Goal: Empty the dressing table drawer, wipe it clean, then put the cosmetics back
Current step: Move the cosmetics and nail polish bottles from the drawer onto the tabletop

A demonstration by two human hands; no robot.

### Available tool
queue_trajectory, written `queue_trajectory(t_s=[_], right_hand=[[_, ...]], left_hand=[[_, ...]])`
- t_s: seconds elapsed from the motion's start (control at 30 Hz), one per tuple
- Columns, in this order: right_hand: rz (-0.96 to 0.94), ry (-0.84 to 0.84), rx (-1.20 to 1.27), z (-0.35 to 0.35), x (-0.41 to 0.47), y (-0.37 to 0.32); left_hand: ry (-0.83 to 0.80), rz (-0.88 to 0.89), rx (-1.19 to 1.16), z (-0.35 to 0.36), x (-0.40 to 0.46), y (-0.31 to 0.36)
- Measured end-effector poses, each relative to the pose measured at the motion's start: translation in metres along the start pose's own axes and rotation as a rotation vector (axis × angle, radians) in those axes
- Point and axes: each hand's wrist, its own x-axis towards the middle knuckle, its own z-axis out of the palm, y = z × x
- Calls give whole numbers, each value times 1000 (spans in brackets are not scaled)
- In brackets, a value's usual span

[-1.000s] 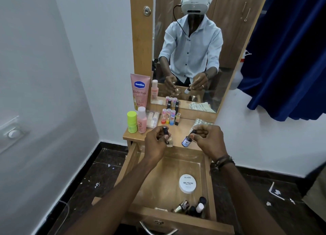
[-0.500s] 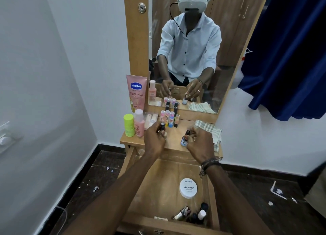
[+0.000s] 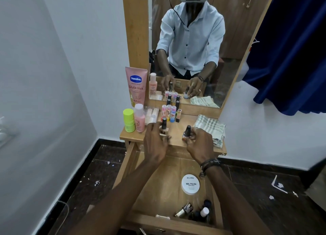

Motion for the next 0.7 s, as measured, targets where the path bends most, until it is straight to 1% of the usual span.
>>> queue_trajectory(t_s=[0.13,0.33,0.7], right_hand=[[20,-2,20,7,9,-8],[53,9,24,24,26,-25],[99,49,-23,42,40,-39]], left_hand=[[52,-23,30,3,8,3],[65,-46,68,9,21,5],[118,-15,131,16,24,4]])
